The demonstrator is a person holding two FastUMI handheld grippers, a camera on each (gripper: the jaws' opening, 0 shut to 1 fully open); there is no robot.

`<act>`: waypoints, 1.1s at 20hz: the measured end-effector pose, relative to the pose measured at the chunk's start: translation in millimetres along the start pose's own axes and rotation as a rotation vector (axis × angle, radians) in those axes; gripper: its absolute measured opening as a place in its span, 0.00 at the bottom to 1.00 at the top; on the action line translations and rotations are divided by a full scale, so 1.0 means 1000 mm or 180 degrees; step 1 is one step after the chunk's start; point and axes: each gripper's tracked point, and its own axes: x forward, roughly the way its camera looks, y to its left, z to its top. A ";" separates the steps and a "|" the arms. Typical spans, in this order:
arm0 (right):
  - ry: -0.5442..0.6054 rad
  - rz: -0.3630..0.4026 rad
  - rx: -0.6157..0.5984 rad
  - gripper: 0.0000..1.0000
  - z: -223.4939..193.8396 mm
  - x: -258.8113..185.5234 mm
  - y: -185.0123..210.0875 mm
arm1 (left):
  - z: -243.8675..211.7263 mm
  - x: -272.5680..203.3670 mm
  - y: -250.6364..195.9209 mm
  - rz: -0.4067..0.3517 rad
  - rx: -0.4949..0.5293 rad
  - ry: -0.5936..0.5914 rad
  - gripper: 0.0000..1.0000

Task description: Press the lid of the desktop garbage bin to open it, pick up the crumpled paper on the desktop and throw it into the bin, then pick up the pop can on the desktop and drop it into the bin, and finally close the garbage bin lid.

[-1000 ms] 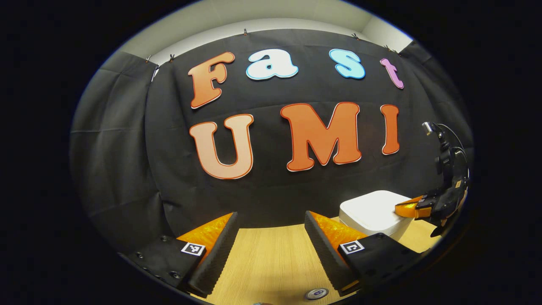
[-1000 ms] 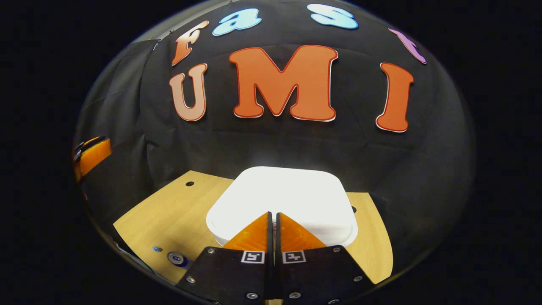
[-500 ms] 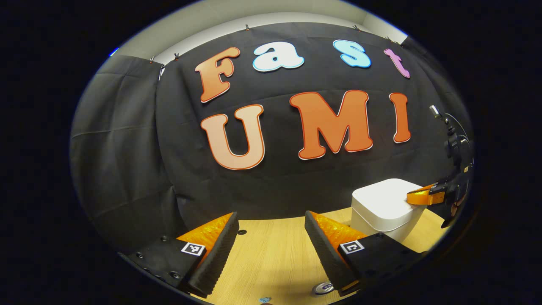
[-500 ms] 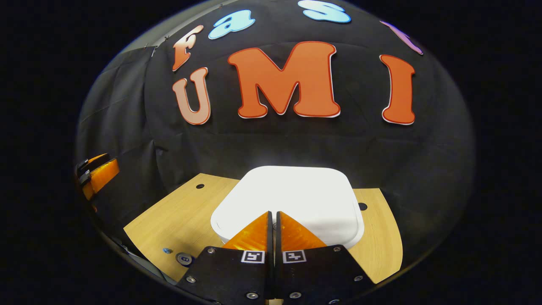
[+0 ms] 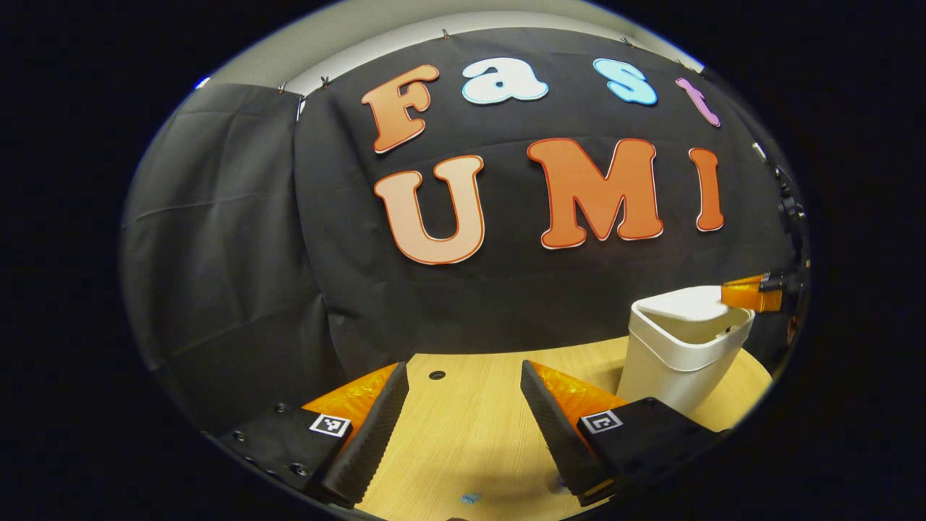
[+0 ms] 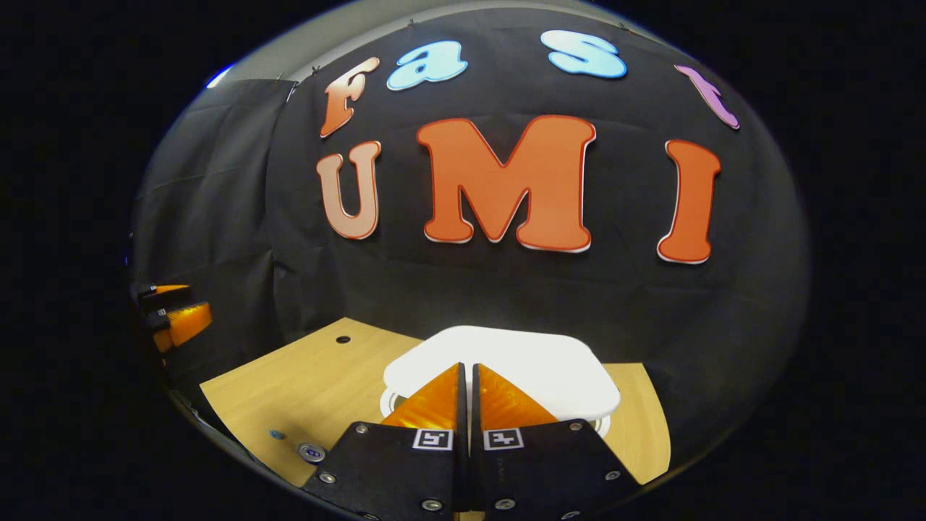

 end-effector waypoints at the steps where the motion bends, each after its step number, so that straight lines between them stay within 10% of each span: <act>1: -0.0075 -0.0021 0.0010 0.01 0.010 -0.001 0.002 | 0.001 0.001 -0.001 -0.0051 0.0026 -0.0015 1.00; 12: -0.0367 -0.0280 -0.0090 0.06 0.049 -0.017 0.028 | -0.013 0.031 0.004 -0.0542 0.0039 0.0015 0.96; 17: -0.0398 -0.0346 -0.0087 0.69 0.044 -0.026 0.047 | -0.045 0.042 0.009 -0.0705 0.0009 0.0254 1.00; 22: -0.0285 -0.0280 -0.0053 0.91 0.022 -0.033 0.074 | -0.092 0.040 0.005 -0.0900 -0.0062 0.0659 1.00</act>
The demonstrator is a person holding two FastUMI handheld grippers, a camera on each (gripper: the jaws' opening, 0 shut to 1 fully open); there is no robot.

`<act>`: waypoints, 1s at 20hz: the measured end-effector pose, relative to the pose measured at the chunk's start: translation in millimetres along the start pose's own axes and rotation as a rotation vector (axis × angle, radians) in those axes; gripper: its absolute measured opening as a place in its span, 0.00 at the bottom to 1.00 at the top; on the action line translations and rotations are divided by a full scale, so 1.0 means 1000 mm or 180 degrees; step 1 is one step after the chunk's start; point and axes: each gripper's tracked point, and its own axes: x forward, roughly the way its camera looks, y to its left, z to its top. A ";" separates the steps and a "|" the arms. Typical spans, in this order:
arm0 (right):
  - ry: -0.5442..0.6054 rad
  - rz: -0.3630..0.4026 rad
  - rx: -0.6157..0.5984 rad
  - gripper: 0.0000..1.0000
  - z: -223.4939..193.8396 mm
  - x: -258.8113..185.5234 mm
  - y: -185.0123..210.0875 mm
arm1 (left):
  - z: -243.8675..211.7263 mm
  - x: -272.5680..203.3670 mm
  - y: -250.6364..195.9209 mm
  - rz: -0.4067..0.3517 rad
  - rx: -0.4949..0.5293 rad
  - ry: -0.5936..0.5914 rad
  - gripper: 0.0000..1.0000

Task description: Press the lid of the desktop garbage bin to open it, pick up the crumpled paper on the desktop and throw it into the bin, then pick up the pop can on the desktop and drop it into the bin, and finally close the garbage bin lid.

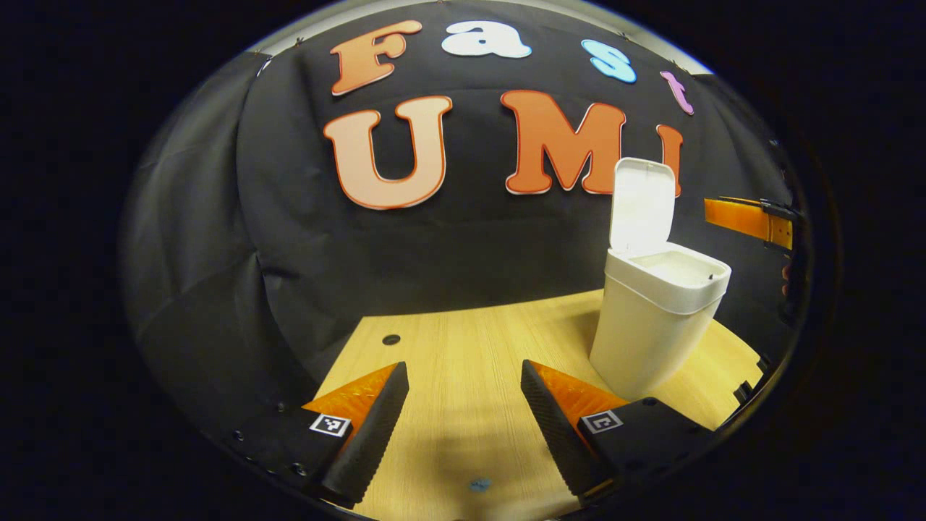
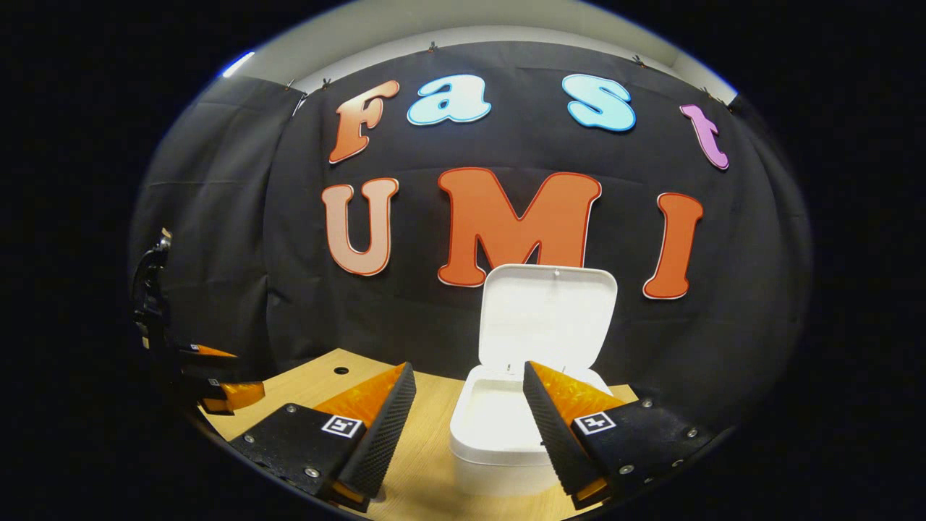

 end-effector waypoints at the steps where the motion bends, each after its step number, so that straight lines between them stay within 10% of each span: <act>1: 0.0033 0.0029 0.0017 0.92 -0.005 -0.002 0.006 | -0.010 0.002 -0.002 -0.0037 -0.0018 0.0089 1.00; 20: 0.0724 0.0081 0.0146 0.92 -0.102 -0.026 0.058 | -0.168 0.014 -0.023 -0.0628 -0.0114 0.1820 0.98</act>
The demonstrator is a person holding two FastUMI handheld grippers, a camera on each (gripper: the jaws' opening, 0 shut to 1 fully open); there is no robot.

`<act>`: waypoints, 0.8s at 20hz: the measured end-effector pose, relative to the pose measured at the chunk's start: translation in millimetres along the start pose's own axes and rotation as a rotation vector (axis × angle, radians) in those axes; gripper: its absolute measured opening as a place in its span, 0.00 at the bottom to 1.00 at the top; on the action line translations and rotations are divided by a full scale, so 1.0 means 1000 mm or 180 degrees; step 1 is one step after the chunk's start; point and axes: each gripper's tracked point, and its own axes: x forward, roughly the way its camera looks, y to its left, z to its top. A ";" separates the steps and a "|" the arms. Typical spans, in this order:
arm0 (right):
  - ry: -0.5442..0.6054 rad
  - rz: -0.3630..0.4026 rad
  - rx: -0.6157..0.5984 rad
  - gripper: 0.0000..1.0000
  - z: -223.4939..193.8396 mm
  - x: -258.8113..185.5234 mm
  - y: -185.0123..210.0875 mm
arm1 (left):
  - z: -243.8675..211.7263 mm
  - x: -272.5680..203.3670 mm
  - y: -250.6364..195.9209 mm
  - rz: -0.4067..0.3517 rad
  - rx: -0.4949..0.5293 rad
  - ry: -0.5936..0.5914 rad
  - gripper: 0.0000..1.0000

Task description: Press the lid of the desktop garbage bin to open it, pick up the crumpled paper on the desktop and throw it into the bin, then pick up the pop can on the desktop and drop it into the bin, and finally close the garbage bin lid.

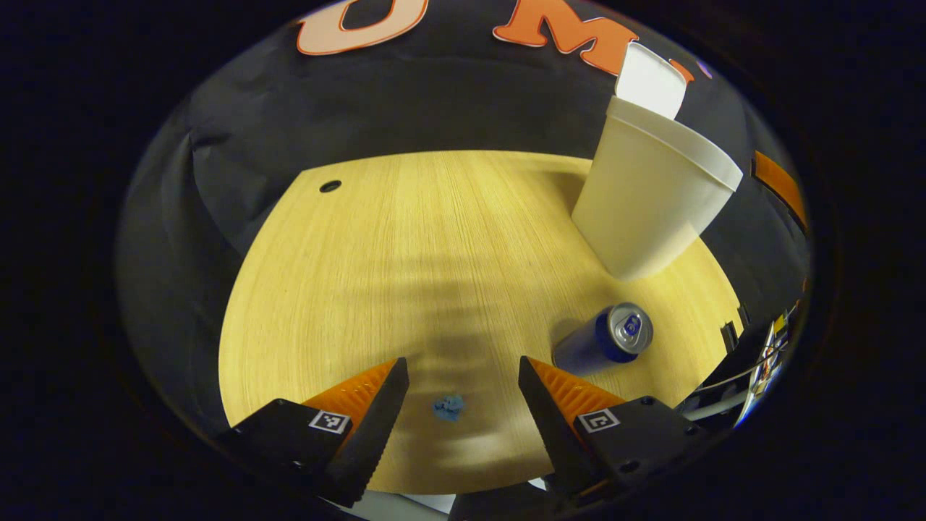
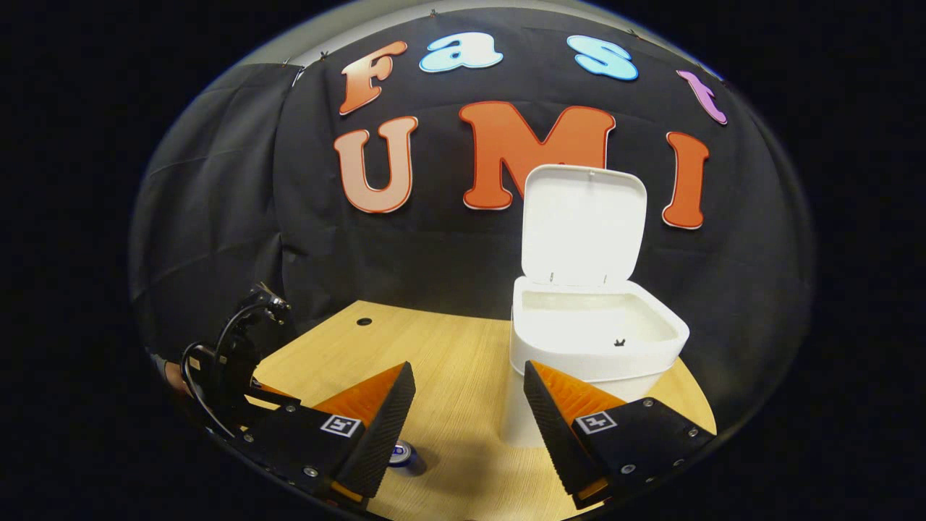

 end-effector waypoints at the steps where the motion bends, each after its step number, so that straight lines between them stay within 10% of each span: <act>1: 0.0023 0.0011 -0.0001 0.92 -0.003 -0.001 0.003 | -0.001 0.000 0.000 -0.0010 0.0011 0.0059 0.98; 12: 0.0434 0.0016 0.0194 0.92 -0.062 -0.003 0.023 | 0.059 -0.013 0.012 -0.0016 -0.0009 0.0724 0.98; 16: 0.0611 0.0089 0.0268 0.92 -0.079 -0.004 0.033 | 0.116 -0.022 0.010 -0.0035 -0.0174 0.0937 0.77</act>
